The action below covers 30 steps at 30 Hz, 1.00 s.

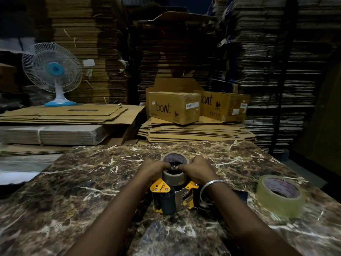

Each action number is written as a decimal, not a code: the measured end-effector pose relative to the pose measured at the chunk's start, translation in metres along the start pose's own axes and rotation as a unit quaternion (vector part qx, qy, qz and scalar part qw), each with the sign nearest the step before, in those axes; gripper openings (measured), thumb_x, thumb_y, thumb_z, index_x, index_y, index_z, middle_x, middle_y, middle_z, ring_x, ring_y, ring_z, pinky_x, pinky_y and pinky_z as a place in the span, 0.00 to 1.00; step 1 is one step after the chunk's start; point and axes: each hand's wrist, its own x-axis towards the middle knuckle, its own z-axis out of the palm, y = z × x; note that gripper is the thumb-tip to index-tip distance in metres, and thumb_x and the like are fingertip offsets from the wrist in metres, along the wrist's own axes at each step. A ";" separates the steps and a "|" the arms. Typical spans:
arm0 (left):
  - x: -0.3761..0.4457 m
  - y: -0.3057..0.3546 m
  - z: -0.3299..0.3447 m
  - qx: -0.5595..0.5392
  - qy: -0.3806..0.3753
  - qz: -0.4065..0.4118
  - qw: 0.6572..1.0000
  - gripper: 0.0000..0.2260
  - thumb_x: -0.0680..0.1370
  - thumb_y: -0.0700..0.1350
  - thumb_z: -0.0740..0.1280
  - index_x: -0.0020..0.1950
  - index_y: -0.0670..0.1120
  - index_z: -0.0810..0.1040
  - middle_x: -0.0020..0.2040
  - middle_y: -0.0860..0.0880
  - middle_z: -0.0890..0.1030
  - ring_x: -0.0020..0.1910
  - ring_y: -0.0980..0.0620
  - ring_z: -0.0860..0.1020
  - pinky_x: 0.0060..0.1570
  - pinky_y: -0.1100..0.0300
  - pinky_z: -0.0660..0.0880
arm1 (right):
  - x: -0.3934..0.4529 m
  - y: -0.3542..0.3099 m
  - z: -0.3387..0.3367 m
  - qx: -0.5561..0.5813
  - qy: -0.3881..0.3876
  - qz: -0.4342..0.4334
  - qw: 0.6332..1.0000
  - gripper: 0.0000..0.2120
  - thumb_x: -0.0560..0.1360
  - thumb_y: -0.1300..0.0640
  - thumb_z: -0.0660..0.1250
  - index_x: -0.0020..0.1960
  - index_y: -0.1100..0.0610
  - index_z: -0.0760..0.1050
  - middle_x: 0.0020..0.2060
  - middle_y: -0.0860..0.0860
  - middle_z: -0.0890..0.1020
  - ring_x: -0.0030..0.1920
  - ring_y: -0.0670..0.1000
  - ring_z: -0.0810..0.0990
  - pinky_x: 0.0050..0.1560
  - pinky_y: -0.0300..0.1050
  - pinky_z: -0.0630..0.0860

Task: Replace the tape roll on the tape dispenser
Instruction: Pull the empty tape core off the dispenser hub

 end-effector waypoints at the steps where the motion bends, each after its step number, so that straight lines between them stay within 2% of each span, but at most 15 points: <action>1: 0.001 0.001 0.000 -0.004 -0.002 -0.005 1.000 0.17 0.70 0.39 0.74 0.56 0.35 0.78 0.52 0.40 0.80 0.46 0.47 0.80 0.36 0.57 0.76 | -0.001 -0.001 -0.002 0.001 -0.007 0.005 1.000 0.19 0.71 0.44 0.74 0.40 0.57 0.71 0.35 0.52 0.75 0.33 0.50 0.71 0.32 0.44 0.65; 4: 0.001 0.003 0.000 -0.008 -0.007 -0.010 1.000 0.19 0.68 0.39 0.75 0.56 0.35 0.78 0.53 0.39 0.81 0.48 0.43 0.81 0.45 0.52 0.81 | -0.002 -0.003 -0.003 0.005 -0.016 0.011 1.000 0.18 0.71 0.45 0.74 0.42 0.57 0.71 0.38 0.52 0.76 0.35 0.51 0.74 0.33 0.45 0.68; 7: 0.003 0.001 0.003 0.009 0.012 0.001 1.000 0.11 0.68 0.39 0.75 0.47 0.39 0.78 0.49 0.40 0.83 0.48 0.42 0.83 0.54 0.44 0.81 | -0.003 -0.005 -0.002 -0.011 0.006 0.001 1.000 0.16 0.70 0.48 0.75 0.47 0.59 0.77 0.42 0.55 0.81 0.43 0.56 0.80 0.38 0.47 0.75; 12: 0.002 -0.003 -0.001 0.001 0.026 0.020 0.999 0.19 0.62 0.43 0.79 0.49 0.39 0.79 0.47 0.41 0.83 0.47 0.42 0.83 0.51 0.46 0.81 | -0.001 0.001 0.004 0.040 0.045 -0.017 0.998 0.14 0.66 0.50 0.75 0.41 0.58 0.76 0.38 0.54 0.82 0.39 0.56 0.80 0.34 0.47 0.72; 14: -0.003 -0.003 -0.005 -0.017 0.003 0.023 1.000 0.26 0.59 0.48 0.80 0.52 0.38 0.80 0.49 0.40 0.84 0.48 0.42 0.83 0.47 0.48 0.79 | -0.001 0.002 0.004 0.096 0.030 -0.029 0.994 0.15 0.64 0.48 0.75 0.38 0.57 0.74 0.35 0.55 0.81 0.37 0.57 0.80 0.36 0.53 0.76; 15: -0.005 -0.003 -0.008 -0.031 -0.011 0.021 0.999 0.26 0.60 0.48 0.80 0.53 0.37 0.80 0.50 0.39 0.84 0.50 0.41 0.82 0.49 0.48 0.79 | -0.001 0.003 0.003 0.126 0.022 -0.033 0.991 0.15 0.63 0.47 0.74 0.38 0.57 0.74 0.36 0.57 0.82 0.38 0.58 0.81 0.39 0.57 0.78; 17: -0.013 0.001 -0.012 -0.048 -0.048 0.029 0.997 0.17 0.68 0.45 0.77 0.51 0.37 0.82 0.52 0.39 0.84 0.54 0.41 0.81 0.54 0.47 0.79 | -0.001 0.004 -0.003 0.184 -0.006 -0.029 0.983 0.18 0.62 0.47 0.73 0.41 0.62 0.77 0.40 0.60 0.83 0.44 0.61 0.83 0.46 0.60 0.80; 18: -0.016 0.002 -0.014 -0.058 -0.060 0.034 0.996 0.13 0.71 0.44 0.74 0.50 0.37 0.82 0.51 0.40 0.84 0.53 0.42 0.81 0.52 0.50 0.79 | 0.000 0.005 -0.006 0.209 -0.025 -0.029 0.977 0.17 0.64 0.49 0.74 0.42 0.63 0.78 0.40 0.59 0.83 0.45 0.61 0.83 0.46 0.60 0.80; 20: -0.025 0.005 -0.016 -0.107 -0.076 0.039 0.991 0.09 0.76 0.45 0.67 0.47 0.39 0.81 0.43 0.43 0.82 0.41 0.47 0.82 0.36 0.60 0.77 | 0.001 0.009 -0.010 0.238 -0.049 -0.031 0.970 0.11 0.70 0.55 0.75 0.43 0.63 0.79 0.38 0.55 0.81 0.40 0.56 0.81 0.39 0.54 0.77; 21: -0.027 0.005 -0.016 -0.139 -0.075 0.039 0.987 0.10 0.78 0.46 0.65 0.45 0.40 0.80 0.39 0.44 0.79 0.35 0.48 0.80 0.31 0.61 0.74 | 0.003 0.011 -0.011 0.250 -0.053 -0.030 0.966 0.10 0.72 0.57 0.74 0.45 0.64 0.79 0.36 0.54 0.80 0.38 0.54 0.80 0.36 0.51 0.77; 22: -0.029 0.005 -0.016 -0.167 -0.066 0.040 0.983 0.10 0.78 0.47 0.64 0.46 0.41 0.79 0.38 0.44 0.77 0.34 0.48 0.78 0.31 0.60 0.72 | 0.004 0.013 -0.012 0.264 -0.053 -0.027 0.963 0.11 0.72 0.58 0.74 0.46 0.66 0.80 0.35 0.54 0.80 0.36 0.54 0.80 0.36 0.51 0.77; 24: -0.033 0.005 -0.015 -0.185 -0.048 0.048 0.980 0.11 0.79 0.48 0.62 0.51 0.41 0.78 0.41 0.43 0.76 0.40 0.44 0.77 0.40 0.55 0.73 | 0.005 0.014 -0.015 0.299 -0.047 -0.021 0.953 0.09 0.73 0.59 0.74 0.44 0.65 0.80 0.34 0.55 0.81 0.34 0.55 0.81 0.36 0.52 0.79; 26: -0.035 0.004 -0.015 -0.174 -0.052 0.050 0.982 0.11 0.80 0.49 0.62 0.52 0.42 0.77 0.47 0.40 0.76 0.45 0.41 0.77 0.46 0.49 0.74 | 0.003 0.014 -0.021 0.331 -0.041 -0.010 0.943 0.07 0.76 0.61 0.72 0.48 0.65 0.79 0.34 0.56 0.80 0.30 0.54 0.79 0.28 0.45 0.77; 28: -0.039 0.004 -0.015 -0.156 -0.064 0.047 0.984 0.12 0.79 0.48 0.63 0.53 0.39 0.77 0.48 0.39 0.77 0.42 0.41 0.78 0.43 0.52 0.75 | 0.002 0.016 -0.028 0.349 -0.043 -0.002 0.936 0.08 0.77 0.61 0.70 0.55 0.62 0.77 0.38 0.57 0.81 0.30 0.55 0.79 0.23 0.41 0.73; 30: -0.044 0.006 -0.015 -0.133 -0.084 0.039 0.987 0.11 0.78 0.47 0.65 0.50 0.39 0.77 0.43 0.40 0.79 0.37 0.44 0.79 0.37 0.57 0.72 | 0.005 0.020 -0.038 0.363 -0.042 0.005 0.931 0.12 0.79 0.61 0.67 0.62 0.55 0.75 0.47 0.59 0.82 0.39 0.57 0.80 0.24 0.42 0.75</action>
